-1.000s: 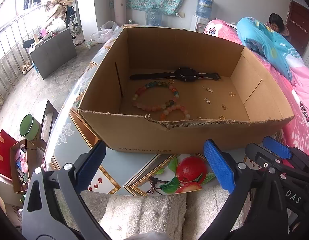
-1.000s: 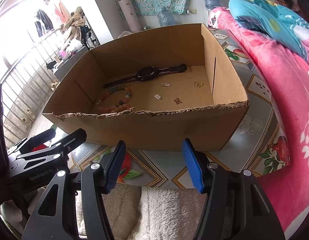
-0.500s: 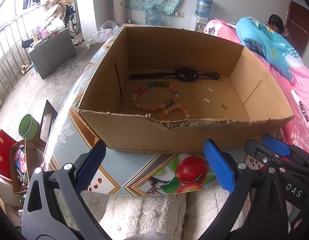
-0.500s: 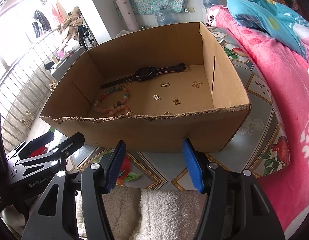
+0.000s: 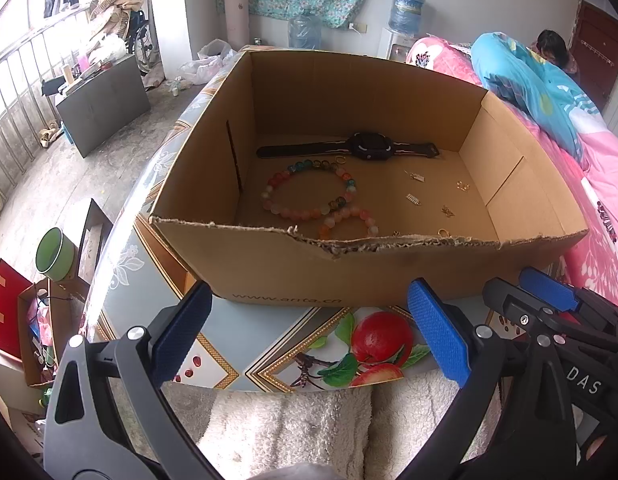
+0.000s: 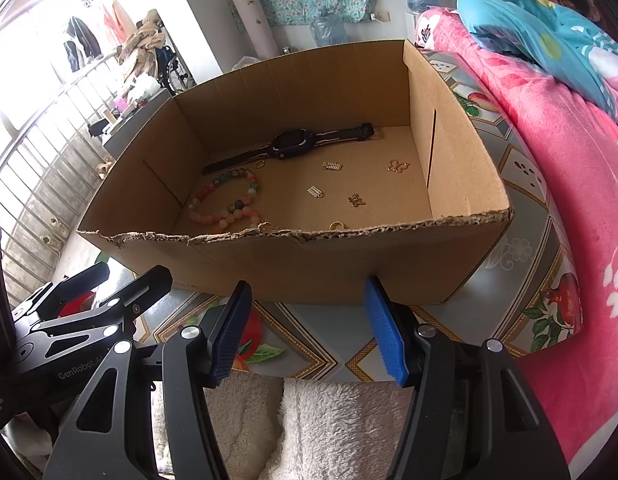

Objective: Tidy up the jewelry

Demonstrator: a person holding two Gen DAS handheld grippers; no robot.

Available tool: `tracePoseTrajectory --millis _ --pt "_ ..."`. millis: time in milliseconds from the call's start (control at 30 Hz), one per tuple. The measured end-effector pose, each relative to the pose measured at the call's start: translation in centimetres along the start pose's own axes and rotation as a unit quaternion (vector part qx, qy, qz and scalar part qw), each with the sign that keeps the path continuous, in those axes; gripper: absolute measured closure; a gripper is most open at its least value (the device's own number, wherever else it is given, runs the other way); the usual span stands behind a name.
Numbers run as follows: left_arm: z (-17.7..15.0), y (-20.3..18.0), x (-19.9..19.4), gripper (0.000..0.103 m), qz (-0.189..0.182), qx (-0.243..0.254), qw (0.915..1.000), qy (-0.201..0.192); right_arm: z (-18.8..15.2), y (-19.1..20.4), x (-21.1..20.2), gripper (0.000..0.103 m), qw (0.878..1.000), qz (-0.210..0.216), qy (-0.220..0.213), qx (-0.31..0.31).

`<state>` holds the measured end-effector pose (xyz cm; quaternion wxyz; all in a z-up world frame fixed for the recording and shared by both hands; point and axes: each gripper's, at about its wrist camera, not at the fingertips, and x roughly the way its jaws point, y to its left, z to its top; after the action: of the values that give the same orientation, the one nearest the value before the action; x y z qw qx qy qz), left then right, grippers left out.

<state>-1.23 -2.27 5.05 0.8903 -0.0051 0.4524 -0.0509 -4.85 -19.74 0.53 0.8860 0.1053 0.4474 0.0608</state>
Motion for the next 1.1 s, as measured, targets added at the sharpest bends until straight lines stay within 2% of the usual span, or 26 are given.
tracePoseTrajectory --millis 1100 --pt "-0.09 0.15 0.23 0.008 0.001 0.001 1.0 0.002 0.03 0.14 0.13 0.045 1.0 -0.003 0.001 -0.002"
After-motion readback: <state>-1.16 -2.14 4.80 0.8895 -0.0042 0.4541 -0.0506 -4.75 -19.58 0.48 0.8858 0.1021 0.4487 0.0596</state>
